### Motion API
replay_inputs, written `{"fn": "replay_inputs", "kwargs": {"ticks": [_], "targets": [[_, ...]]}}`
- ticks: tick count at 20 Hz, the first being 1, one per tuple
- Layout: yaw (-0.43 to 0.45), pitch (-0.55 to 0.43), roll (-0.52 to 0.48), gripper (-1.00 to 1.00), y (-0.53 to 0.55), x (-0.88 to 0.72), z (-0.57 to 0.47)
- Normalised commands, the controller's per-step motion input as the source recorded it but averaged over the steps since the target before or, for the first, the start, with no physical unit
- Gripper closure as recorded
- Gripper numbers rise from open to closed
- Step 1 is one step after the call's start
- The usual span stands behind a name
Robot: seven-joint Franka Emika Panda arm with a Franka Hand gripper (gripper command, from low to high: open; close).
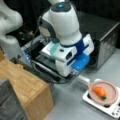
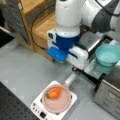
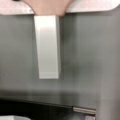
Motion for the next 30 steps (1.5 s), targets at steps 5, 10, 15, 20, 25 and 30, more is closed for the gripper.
{"fn": "replay_inputs", "kwargs": {"ticks": [5, 10, 15, 20, 25, 30], "targets": [[-0.018, 0.225, -0.087, -1.00, 0.12, 0.47, 0.09], [-0.125, 0.248, -0.142, -1.00, 0.14, 0.56, 0.12], [0.112, 0.199, -0.210, -1.00, 0.10, 0.54, 0.14], [0.203, 0.159, -0.263, -1.00, 0.00, 0.51, 0.09], [0.218, 0.138, -0.280, -1.00, -0.07, 0.62, 0.03], [0.220, 0.144, -0.252, -1.00, -0.09, 0.60, 0.03]]}}
